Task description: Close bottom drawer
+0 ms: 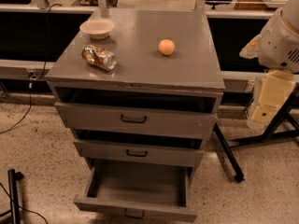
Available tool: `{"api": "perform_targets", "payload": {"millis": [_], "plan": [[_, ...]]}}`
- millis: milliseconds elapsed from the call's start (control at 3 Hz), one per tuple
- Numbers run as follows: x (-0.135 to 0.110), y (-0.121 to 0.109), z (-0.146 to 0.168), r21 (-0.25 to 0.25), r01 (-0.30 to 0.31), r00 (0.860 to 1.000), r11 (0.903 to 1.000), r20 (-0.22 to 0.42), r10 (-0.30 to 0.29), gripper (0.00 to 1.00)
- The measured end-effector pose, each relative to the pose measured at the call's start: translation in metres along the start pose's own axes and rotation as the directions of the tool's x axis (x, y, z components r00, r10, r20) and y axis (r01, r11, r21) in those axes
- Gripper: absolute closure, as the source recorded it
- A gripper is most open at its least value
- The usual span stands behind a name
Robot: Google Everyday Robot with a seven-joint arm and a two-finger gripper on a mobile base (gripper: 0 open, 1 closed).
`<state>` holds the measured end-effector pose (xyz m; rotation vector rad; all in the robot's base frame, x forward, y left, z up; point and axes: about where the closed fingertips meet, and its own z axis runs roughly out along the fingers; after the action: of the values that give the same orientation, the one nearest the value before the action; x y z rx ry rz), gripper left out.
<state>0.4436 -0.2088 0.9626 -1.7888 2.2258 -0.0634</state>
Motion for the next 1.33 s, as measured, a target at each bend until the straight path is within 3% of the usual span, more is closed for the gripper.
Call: {"api": "perform_targets", "payload": {"millis": [333, 667, 1000, 1333], "plan": [[-0.023, 0.013, 0.062, -0.107, 0.090, 0.993, 0.9901, 0.092, -0.081, 0.00], [-0.044, 0.039, 0.111, -0.125, 0.161, 0.965, 0.9790, 0.227, -0.130, 0.00], [-0.054, 0.031, 0.120, -0.065, 0.160, 0.955, 0.9849, 0.263, -0.138, 0.00], [-0.088, 0.046, 0.163, -0.088, 0.156, 0.942, 0.9838, 0.313, -0.122, 0.00]]}}
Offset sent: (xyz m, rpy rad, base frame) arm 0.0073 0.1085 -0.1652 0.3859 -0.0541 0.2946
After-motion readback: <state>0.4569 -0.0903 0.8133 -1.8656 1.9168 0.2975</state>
